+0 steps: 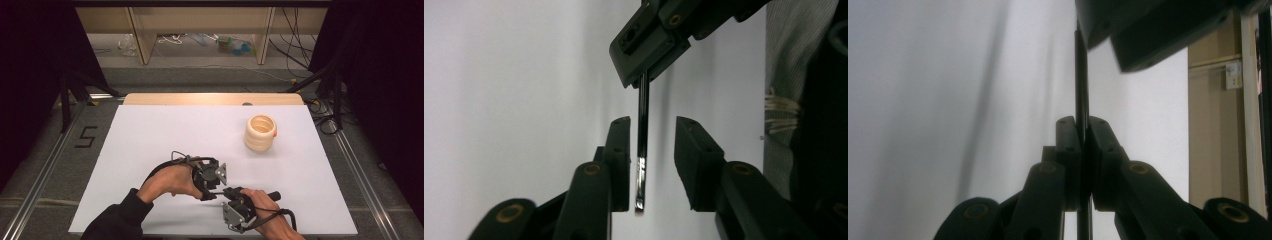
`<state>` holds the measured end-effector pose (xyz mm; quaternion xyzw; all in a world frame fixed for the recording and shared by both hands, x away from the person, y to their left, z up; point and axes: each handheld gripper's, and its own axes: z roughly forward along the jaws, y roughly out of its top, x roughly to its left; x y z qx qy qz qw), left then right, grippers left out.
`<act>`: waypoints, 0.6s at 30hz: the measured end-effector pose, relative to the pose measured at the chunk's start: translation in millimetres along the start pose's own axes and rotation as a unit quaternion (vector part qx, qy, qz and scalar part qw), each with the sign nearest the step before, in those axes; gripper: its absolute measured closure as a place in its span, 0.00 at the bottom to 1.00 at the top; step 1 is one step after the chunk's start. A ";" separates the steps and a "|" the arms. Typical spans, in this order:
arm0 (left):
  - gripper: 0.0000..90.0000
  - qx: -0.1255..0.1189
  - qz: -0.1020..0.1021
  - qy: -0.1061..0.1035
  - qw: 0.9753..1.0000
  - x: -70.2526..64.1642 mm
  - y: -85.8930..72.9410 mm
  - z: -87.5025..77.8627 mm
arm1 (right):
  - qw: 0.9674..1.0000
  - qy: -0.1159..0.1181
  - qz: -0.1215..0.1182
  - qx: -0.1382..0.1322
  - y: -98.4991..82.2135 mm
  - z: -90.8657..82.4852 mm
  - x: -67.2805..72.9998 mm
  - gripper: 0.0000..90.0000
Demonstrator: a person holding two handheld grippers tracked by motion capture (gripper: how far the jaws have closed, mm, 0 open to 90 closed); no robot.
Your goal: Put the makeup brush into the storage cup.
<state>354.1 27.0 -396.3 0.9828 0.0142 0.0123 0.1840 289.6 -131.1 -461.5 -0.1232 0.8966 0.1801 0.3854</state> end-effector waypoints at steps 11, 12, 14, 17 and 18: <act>0.46 -0.098 -0.013 0.014 0.995 14.9 -24.8 -13.6 | 0.998 -0.003 0.059 -0.017 -28.6 -10.9 -18.5 0.95; 0.44 -0.114 -0.025 0.019 0.993 14.9 -27.3 -14.2 | 0.998 -0.004 0.059 -0.026 -32.2 -11.2 -21.5 0.95; 0.40 -0.136 -0.033 0.021 0.990 16.4 -31.9 -16.0 | 0.994 0.000 0.099 -0.036 -38.5 -12.4 -23.5 0.95; 0.38 -0.165 -0.041 0.025 0.985 20.6 -39.0 -18.8 | 0.984 0.004 0.173 -0.051 -44.0 -15.1 -24.2 0.95; 0.37 -0.176 -0.044 0.030 0.983 21.4 -40.7 -19.8 | 0.981 0.004 0.186 -0.057 -46.6 -15.9 -25.7 0.95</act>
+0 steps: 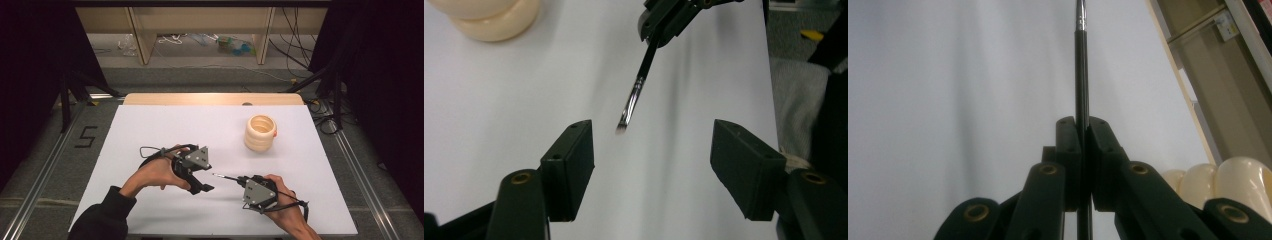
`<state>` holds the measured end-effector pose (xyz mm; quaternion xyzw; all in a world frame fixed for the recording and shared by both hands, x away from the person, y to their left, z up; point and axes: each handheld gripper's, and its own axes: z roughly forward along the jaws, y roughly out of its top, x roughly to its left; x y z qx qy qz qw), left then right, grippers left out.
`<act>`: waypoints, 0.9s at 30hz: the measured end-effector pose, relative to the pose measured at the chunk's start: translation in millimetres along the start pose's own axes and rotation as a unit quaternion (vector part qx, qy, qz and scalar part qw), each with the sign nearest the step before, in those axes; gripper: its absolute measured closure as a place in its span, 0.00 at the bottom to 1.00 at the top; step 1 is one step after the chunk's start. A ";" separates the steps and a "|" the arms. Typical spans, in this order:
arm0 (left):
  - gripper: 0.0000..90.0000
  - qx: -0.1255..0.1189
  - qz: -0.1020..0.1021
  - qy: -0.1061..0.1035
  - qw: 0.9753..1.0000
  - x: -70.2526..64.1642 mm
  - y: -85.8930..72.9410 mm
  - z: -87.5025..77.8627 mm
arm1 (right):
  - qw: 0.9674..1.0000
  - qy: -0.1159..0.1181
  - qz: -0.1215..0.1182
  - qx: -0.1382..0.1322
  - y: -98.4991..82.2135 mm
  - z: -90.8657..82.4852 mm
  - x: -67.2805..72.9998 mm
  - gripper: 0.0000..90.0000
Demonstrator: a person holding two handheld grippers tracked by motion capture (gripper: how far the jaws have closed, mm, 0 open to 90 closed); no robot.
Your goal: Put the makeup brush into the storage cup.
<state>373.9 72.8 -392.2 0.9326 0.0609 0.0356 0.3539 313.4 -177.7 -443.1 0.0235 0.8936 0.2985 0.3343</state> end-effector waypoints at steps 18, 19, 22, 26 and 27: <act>0.29 -0.148 -0.056 0.059 0.986 -10.2 -12.0 -3.9 | 0.973 0.029 0.204 -0.106 -26.2 -7.2 -20.9 0.95; 0.29 -0.156 -0.060 0.066 0.984 -12.4 -12.1 -3.5 | 0.972 0.028 0.207 -0.109 -26.1 -7.2 -20.9 0.95; 0.29 -0.181 -0.060 0.076 0.979 -16.9 -12.2 -3.1 | 0.970 0.021 0.211 -0.121 -26.0 -6.7 -20.9 0.95; 0.28 -0.216 -0.075 0.092 0.969 -20.6 -12.2 -1.2 | 0.965 0.020 0.223 -0.134 -24.7 -8.3 -21.1 0.95; 0.28 -0.225 -0.085 0.096 0.966 -21.6 -12.6 -0.6 | 0.965 0.017 0.224 -0.137 -24.5 -8.2 -20.8 0.95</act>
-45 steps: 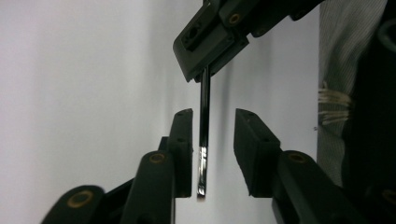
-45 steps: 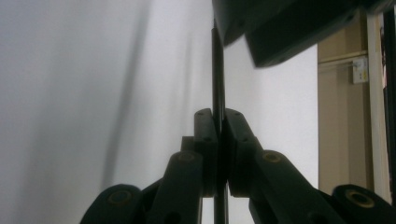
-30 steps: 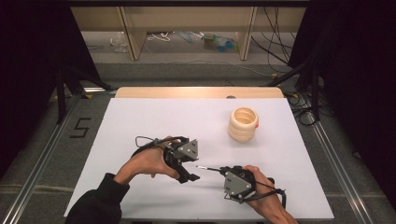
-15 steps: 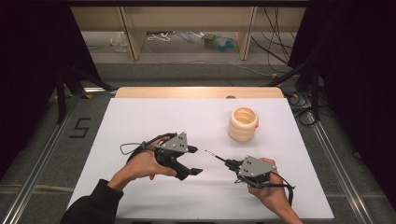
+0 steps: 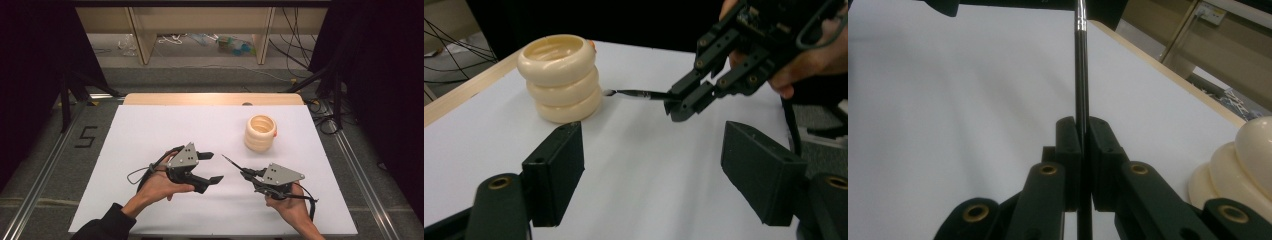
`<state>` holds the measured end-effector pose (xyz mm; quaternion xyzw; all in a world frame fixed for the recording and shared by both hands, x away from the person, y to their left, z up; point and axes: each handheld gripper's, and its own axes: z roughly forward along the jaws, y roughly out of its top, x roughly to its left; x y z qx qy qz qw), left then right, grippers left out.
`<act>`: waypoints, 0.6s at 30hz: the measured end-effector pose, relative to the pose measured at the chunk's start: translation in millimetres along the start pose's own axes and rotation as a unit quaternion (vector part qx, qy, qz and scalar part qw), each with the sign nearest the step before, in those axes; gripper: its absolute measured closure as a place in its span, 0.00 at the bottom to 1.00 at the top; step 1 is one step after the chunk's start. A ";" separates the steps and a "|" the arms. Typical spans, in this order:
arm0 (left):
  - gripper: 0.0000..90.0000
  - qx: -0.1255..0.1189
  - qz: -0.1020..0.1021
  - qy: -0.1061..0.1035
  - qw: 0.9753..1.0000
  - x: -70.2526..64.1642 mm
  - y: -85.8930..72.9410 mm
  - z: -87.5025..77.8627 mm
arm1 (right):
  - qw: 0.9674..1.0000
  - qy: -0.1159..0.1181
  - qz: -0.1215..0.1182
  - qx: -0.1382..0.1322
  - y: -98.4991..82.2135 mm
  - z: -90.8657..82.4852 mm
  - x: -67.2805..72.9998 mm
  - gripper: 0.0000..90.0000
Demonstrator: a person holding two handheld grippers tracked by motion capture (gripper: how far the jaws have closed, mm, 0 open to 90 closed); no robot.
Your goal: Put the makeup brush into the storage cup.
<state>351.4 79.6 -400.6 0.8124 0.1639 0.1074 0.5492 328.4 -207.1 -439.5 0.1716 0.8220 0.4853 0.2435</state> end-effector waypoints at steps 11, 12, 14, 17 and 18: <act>0.28 -0.047 -0.030 0.017 0.998 -7.4 -5.4 2.1 | 0.999 0.008 0.018 -0.029 2.8 1.1 3.9 0.95; 0.28 -0.045 -0.026 0.018 0.998 -7.3 -6.1 2.3 | 0.999 0.005 0.018 -0.034 3.2 2.0 4.6 0.95; 0.27 -0.044 -0.030 0.020 0.998 -8.5 -7.4 3.3 | 0.999 0.006 0.019 -0.038 3.8 2.3 5.7 0.95; 0.27 -0.051 -0.034 0.019 0.998 -8.6 -9.2 3.6 | 0.999 0.008 0.019 -0.043 4.5 3.5 7.3 0.95; 0.27 -0.051 -0.036 0.020 0.998 -8.9 -9.6 3.8 | 0.999 0.007 0.019 -0.044 4.6 4.0 7.8 0.95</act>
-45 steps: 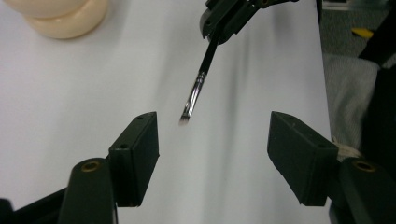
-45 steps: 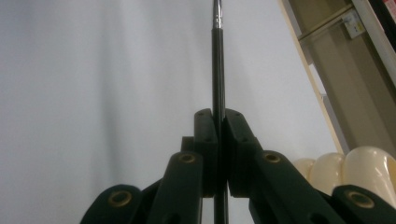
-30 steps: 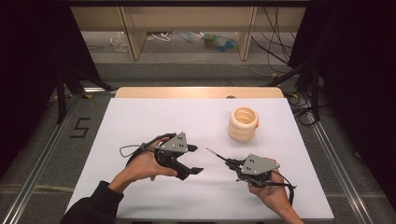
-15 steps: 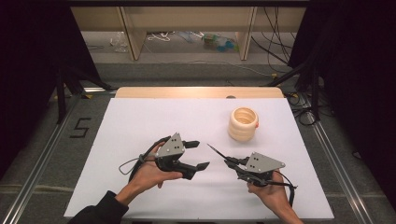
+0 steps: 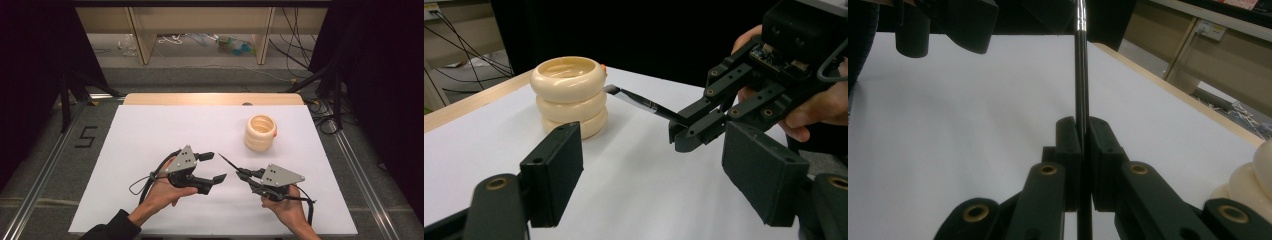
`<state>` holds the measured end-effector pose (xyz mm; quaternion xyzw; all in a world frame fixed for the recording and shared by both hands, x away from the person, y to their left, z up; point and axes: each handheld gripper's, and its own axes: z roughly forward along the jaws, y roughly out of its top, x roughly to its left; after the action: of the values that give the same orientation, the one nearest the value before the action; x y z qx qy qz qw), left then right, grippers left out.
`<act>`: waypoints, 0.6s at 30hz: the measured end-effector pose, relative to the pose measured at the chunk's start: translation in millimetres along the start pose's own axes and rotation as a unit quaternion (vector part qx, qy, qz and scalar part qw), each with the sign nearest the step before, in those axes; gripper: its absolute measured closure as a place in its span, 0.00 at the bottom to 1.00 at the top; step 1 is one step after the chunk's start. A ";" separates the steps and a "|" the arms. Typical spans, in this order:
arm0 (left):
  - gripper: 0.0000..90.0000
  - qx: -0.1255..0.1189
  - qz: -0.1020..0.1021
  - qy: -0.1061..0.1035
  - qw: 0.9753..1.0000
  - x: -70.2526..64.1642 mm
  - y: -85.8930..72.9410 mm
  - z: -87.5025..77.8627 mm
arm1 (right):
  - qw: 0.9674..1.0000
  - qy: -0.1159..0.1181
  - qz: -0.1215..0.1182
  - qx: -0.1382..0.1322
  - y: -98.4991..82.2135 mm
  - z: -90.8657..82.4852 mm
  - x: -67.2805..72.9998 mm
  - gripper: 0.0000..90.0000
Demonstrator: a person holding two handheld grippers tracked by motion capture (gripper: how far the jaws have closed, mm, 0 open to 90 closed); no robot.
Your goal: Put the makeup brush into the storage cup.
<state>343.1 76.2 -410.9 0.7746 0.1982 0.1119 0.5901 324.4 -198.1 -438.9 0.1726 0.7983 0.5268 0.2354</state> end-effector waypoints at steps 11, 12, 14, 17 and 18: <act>0.27 -0.017 -0.028 -0.002 0.999 -0.4 -4.8 1.7 | 1.000 0.017 -0.007 0.001 3.6 6.2 8.4 0.95; 0.27 -0.017 -0.029 0.003 0.999 -0.1 -4.4 0.9 | 1.000 0.018 -0.008 0.001 3.8 6.5 8.8 0.95; 0.26 -0.019 -0.034 0.000 0.999 0.5 -4.2 0.6 | 1.000 0.019 -0.009 -0.001 4.0 7.6 9.4 0.95; 0.25 -0.023 -0.041 0.001 0.999 0.1 -4.9 0.8 | 1.000 0.020 -0.008 -0.004 4.0 8.8 10.2 0.95; 0.25 -0.023 -0.040 -0.001 0.999 0.4 -5.3 1.0 | 1.000 0.016 -0.008 -0.006 4.0 9.3 10.6 0.95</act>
<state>342.9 76.7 -416.2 0.7527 0.2256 0.0919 0.6116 320.9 -183.9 -440.4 0.1564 0.8002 0.5323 0.2278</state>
